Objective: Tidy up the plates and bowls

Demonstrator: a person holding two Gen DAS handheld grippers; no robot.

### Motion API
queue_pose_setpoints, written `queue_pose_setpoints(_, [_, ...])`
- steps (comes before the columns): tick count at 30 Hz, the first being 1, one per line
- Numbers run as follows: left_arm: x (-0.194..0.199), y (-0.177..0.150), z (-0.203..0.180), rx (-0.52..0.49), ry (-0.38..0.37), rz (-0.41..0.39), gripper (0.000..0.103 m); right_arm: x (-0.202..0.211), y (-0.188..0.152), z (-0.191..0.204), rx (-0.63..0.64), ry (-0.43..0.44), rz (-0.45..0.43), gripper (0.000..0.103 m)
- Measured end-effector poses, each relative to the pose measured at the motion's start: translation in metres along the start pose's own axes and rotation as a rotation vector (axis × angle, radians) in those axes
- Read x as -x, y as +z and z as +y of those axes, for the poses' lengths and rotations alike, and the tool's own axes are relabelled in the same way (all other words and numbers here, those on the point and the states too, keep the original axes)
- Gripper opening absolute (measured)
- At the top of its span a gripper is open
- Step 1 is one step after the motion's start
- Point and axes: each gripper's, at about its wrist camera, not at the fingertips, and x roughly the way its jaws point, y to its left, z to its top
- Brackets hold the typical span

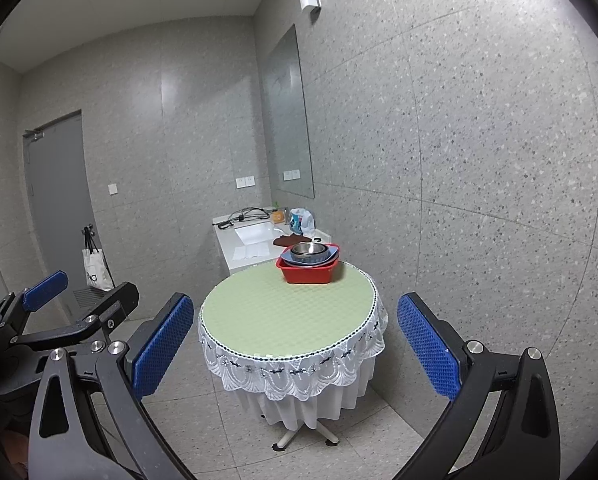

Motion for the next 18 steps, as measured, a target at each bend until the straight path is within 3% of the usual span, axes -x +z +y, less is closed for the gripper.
queue_pose_setpoints(18, [-0.011,0.001,-0.001,0.0,0.002,0.008,0.102,-0.008,0.001,-0.003,-0.001,0.001,0.007,0.103])
